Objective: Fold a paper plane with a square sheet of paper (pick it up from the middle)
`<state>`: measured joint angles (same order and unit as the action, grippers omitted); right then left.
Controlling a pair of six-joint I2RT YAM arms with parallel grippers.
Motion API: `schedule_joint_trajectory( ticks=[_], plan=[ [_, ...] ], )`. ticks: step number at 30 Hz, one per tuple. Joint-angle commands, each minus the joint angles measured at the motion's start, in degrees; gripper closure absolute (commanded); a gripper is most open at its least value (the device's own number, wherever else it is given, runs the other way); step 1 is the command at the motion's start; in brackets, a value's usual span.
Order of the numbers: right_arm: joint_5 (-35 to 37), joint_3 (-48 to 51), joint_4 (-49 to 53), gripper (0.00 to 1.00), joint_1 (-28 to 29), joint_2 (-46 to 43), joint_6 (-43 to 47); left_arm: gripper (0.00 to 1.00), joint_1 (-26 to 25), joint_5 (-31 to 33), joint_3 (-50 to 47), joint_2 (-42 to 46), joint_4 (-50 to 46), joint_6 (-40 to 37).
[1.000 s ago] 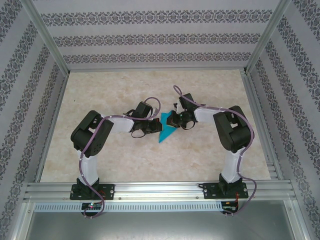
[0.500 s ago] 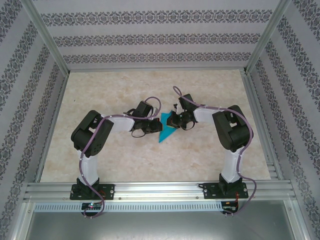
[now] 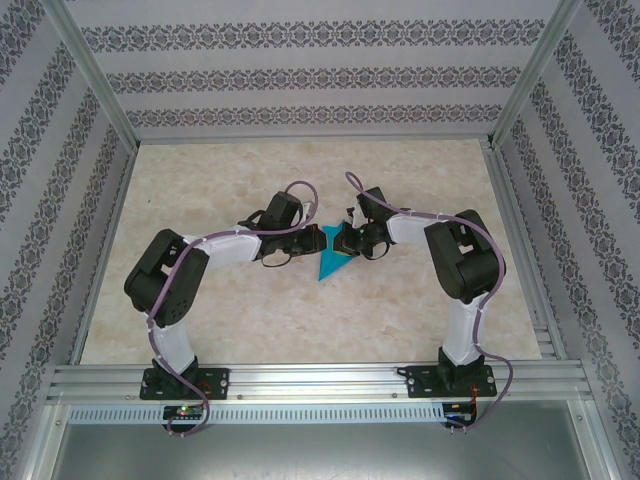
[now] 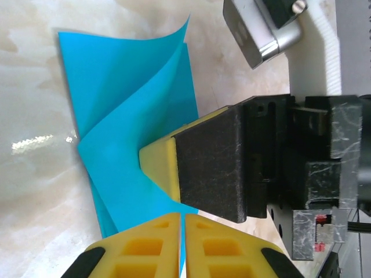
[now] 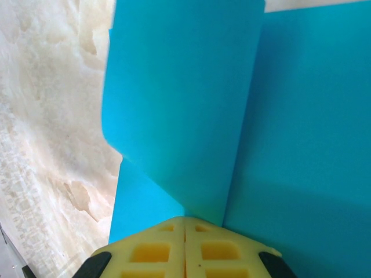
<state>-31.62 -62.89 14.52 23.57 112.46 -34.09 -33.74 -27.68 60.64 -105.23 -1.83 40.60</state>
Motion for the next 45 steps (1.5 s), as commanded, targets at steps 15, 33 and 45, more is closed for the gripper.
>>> schedule_joint_trajectory(
  ticks=[15,33,45],
  plan=[
    [7.0,1.58,3.67,0.91,-0.37,3.55,-0.23,0.9,-2.12,-3.38,-1.63,-4.95,-2.05,-0.19],
    [6.27,1.69,3.09,0.91,-0.72,2.78,-1.03,0.91,-2.47,-3.59,-2.45,-6.93,-3.52,-1.26],
    [1.03,0.37,-1.69,0.91,0.33,-5.94,-1.27,0.97,-3.42,-0.18,-0.75,-9.2,-9.78,-6.61]
  ],
)
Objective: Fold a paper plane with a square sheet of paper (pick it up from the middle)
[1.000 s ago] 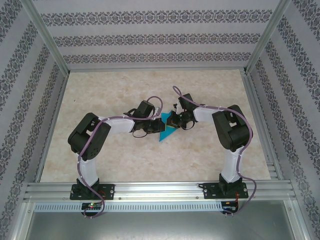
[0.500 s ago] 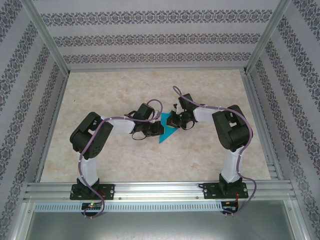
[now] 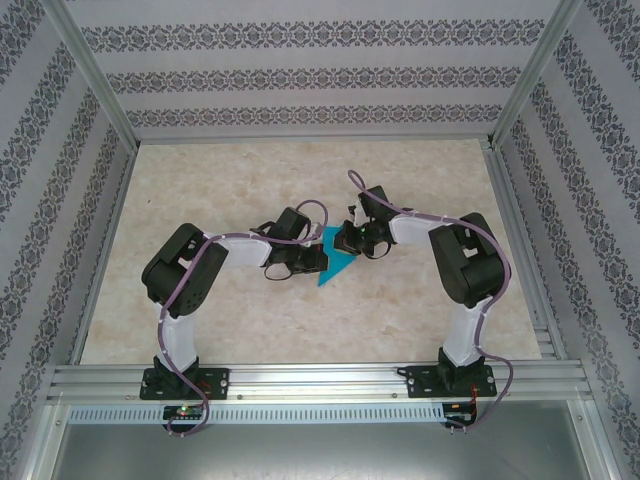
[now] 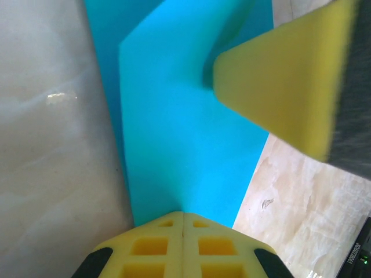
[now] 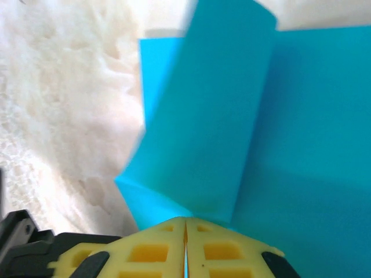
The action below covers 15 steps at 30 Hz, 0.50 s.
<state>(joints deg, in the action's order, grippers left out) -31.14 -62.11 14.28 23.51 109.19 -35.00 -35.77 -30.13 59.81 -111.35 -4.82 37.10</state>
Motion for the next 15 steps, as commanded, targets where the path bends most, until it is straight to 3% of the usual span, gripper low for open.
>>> schedule_joint_trajectory(
  ticks=[1,15],
  plan=[
    [0.77,-0.47,-1.62,0.91,0.61,-2.66,-0.33,0.97,-1.42,2.6,0.16,-3.19,-7.18,-3.46],
    [5.44,-6.61,0.96,0.9,1.11,4.15,-1.45,0.98,-2.2,4.22,0.07,-3.43,-8.58,-4.67]
  ],
)
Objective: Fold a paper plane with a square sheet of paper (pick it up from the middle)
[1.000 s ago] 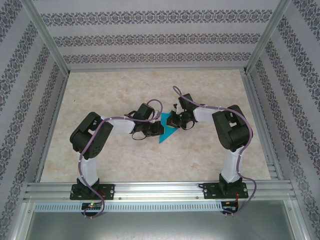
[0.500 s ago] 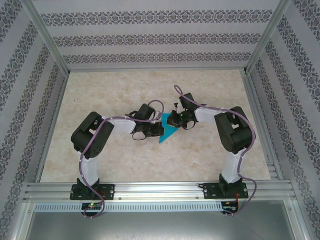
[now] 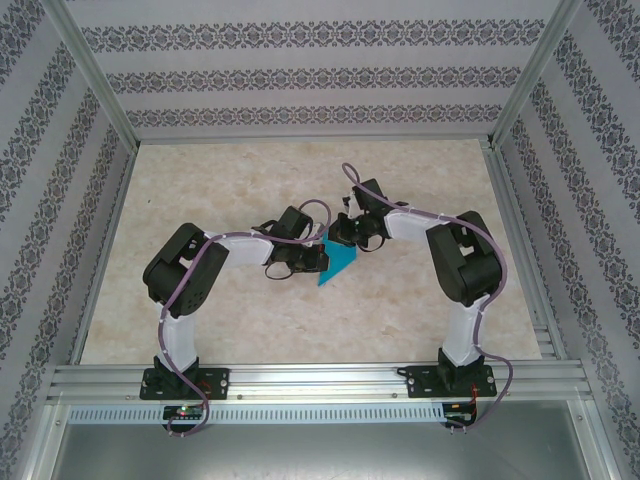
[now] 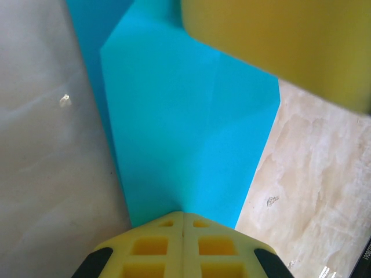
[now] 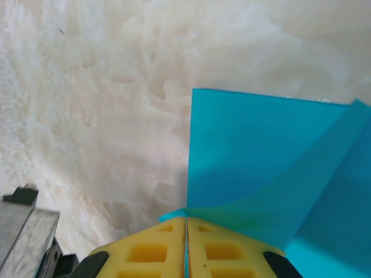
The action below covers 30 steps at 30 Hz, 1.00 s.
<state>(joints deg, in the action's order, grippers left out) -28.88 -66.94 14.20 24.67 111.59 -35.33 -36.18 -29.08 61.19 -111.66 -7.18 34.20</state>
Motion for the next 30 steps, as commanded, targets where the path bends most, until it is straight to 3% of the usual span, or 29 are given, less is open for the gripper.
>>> schedule_joint_trajectory(
  ticks=[1,18,24,30],
  plan=[
    [3.91,-1.88,1.22,0.9,-0.21,2.01,-1.3,0.98,-1.91,3.32,-1.41,-3.13,-6.18,-1.79],
    [11.56,-0.08,-0.18,0.9,-7.48,3.6,-2.53,0.98,-2.59,3.41,-4.67,-3.22,-5.3,-0.62],
    [9.76,-1.68,-0.58,0.9,-9.96,3.64,-0.88,0.99,-2.66,3.33,-5.06,-3.39,-5.15,-0.67],
    [3.86,1.11,-4.14,0.9,-9.3,-4.14,1.32,0.98,-2.66,3.59,-4.42,-3.44,-5.26,-0.62]
  ],
)
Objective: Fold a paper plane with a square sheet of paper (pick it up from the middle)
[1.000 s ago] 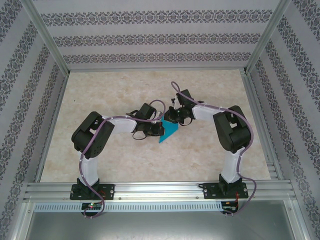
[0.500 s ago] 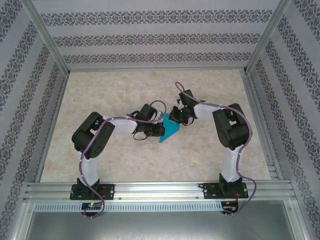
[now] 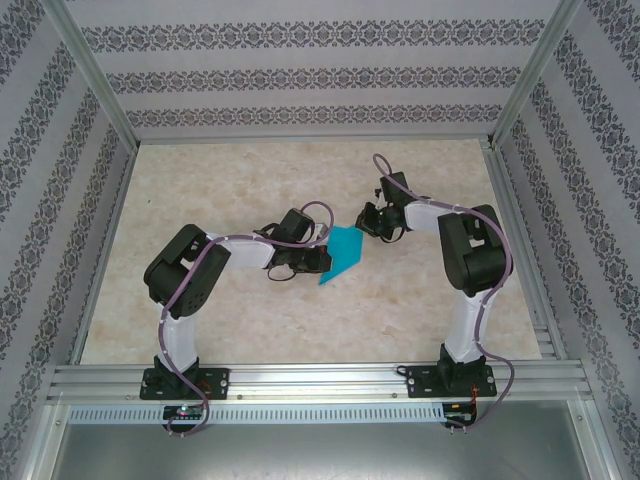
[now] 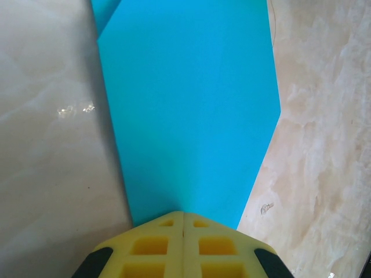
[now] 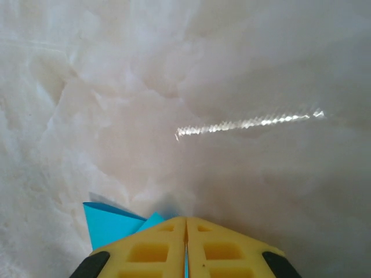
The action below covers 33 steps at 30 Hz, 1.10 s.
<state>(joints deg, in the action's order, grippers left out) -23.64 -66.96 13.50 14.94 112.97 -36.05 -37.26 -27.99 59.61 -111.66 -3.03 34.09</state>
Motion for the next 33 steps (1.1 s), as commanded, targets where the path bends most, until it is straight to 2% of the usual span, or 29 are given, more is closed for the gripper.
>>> schedule_joint_trajectory(
  ticks=[1,6,10,15,20,25,33],
  plan=[
    [-2.54,2.62,-4.71,0.9,0.72,-7.25,1.95,0.99,-1.61,2.55,-2.69,-3.48,-9.41,-0.53],
    [-4.21,7.26,-5.82,0.91,4.03,-9.92,1.19,0.99,-1.68,2.71,-2.15,-3.66,-9.58,-0.56],
    [-4.77,9.18,-7.08,0.91,7.29,-8.1,0.51,0.99,-1.68,2.73,-1.83,-3.83,-9.72,-0.68],
    [-8.46,9.54,-9.92,0.93,8.48,-4.12,0.28,0.99,-1.68,2.97,-1.76,-3.83,-10.09,-0.65],
    [-8.26,9.75,-10.67,0.97,6.56,-1.46,2.3,0.98,-1.68,3.32,-1.77,-3.83,-10.92,-0.73],
    [-6.78,9.72,-12.08,0.98,1.34,0.14,3.6,0.99,-1.69,3.03,-2.14,-4.09,-11.48,-0.38],
    [-5.29,2.53,-9.3,0.98,-3.77,2.86,3.18,0.99,-1.68,2.67,-3.54,-3.76,-10.07,0.24]
  ],
)
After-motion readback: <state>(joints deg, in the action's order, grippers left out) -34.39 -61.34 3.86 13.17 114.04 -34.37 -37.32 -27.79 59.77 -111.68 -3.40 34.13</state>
